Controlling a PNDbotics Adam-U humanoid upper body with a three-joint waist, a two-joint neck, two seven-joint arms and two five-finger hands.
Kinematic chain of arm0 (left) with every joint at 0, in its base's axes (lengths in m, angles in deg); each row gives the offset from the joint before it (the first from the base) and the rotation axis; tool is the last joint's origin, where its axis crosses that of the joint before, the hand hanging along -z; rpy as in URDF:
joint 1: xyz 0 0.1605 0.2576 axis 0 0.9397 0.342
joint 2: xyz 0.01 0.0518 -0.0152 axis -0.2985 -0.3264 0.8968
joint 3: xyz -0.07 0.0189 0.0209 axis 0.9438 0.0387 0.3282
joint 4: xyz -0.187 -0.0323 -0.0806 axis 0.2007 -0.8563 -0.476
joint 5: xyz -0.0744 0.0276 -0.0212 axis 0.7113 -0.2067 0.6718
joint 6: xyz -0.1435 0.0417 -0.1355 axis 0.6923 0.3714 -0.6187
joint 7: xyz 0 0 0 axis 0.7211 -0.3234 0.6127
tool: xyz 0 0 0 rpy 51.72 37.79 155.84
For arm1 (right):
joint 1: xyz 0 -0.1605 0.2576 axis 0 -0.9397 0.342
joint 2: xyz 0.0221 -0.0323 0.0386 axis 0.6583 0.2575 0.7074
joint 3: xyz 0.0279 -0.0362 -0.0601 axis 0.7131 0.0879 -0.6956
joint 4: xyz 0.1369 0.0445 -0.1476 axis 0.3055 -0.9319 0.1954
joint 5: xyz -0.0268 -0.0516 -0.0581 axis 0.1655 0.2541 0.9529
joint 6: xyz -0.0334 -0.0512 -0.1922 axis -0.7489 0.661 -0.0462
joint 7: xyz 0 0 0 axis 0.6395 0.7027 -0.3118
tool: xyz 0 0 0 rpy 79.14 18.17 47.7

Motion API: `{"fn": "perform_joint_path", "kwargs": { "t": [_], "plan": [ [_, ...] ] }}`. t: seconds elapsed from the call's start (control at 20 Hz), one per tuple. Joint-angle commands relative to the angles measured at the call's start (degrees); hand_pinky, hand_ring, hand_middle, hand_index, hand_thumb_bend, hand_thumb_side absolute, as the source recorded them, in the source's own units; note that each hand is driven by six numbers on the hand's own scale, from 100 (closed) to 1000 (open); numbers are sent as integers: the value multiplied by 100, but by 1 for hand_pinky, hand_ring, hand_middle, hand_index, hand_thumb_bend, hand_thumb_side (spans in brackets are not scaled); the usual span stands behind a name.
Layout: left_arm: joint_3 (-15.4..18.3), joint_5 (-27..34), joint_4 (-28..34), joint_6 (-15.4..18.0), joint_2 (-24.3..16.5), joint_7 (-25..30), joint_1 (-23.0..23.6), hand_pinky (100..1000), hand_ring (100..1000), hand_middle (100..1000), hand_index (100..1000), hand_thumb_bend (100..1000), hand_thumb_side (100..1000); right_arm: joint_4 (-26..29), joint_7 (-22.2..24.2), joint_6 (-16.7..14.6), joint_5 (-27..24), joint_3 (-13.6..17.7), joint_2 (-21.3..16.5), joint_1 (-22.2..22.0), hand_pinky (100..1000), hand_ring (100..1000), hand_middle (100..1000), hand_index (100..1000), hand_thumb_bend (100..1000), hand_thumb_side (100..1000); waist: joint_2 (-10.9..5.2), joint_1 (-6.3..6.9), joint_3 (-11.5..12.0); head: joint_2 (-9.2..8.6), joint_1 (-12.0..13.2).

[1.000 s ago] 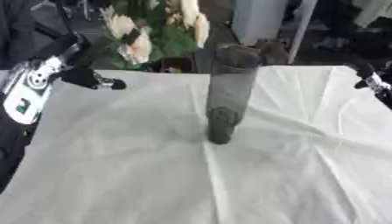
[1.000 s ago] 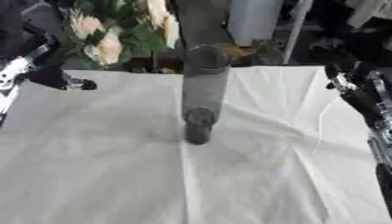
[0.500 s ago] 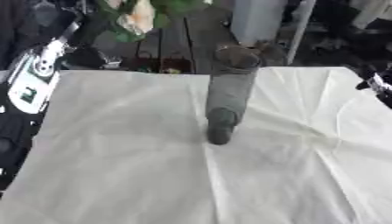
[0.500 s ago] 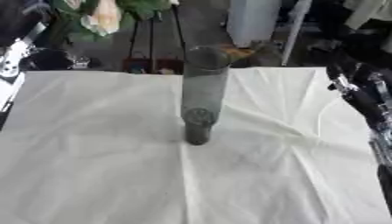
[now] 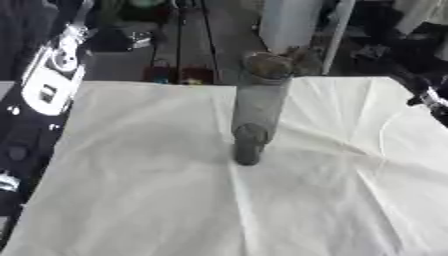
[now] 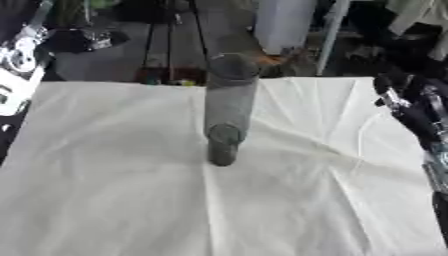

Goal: Arrange flowers into the vase.

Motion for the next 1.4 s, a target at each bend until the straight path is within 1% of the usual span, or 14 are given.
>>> {"fn": "perform_joint_path", "kwargs": {
  "t": [0.05,0.45,0.8,0.95,1.1,1.4],
  "plan": [
    [1,277,86,-6,48,-171,-269,100,100,100,100,954,453,31,37,-11,-16,2,-87,120,636,504,561,715,472,576,-56,7,-37,-39,58],
    [-54,1084,80,38,337,-464,-573,100,100,100,100,955,443,39,104,-4,-14,-49,-35,168,636,504,561,716,471,576,-48,30,-159,-78,132],
    [-112,1700,173,229,553,-665,-714,100,100,100,100,962,438,40,135,0,-15,-64,-10,180,636,504,561,715,472,574,-42,52,-249,-104,177],
    [-141,2036,218,391,641,-723,-744,100,100,100,100,967,432,49,150,2,-14,-73,7,197,636,504,561,715,472,574,-36,66,-293,-120,175],
    [-160,2470,316,639,712,-769,-782,100,100,100,100,976,420,52,160,6,-15,-80,14,207,636,504,560,715,472,574,-32,68,-347,-132,171],
    [-190,3210,501,1082,707,-833,-885,100,100,100,100,995,400,51,169,7,-13,-83,19,215,636,504,560,715,471,576,-44,76,-424,-170,176]
  ]
}}
